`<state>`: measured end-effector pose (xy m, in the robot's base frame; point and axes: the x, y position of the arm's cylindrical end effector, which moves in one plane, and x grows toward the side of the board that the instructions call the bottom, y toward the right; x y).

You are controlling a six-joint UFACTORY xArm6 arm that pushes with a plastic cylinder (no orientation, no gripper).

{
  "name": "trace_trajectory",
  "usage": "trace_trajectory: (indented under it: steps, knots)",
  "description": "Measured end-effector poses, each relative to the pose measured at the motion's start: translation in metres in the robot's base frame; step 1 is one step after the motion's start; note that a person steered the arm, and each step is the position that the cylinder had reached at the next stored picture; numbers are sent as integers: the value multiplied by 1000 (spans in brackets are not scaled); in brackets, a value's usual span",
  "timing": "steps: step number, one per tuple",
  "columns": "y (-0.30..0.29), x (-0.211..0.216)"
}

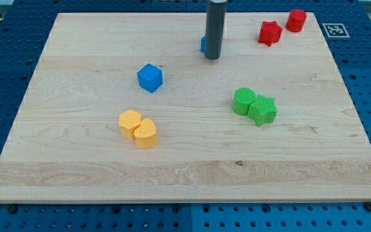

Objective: Slide the blue triangle a bit down

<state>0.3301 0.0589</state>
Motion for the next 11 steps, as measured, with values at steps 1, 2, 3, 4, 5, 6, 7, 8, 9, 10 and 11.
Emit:
trace_trajectory:
  steps: [1, 2, 3, 4, 5, 6, 7, 8, 9, 10, 11]
  knots:
    - [-35, -8]
    - [-73, -19]
    - [-64, -53]
    - [-29, -62]
    - [-7, -57]
    - [-7, -56]
    - [-29, -56]
    - [-31, -54]
    - [-15, -47]
    - [6, -32]
    - [-3, -27]
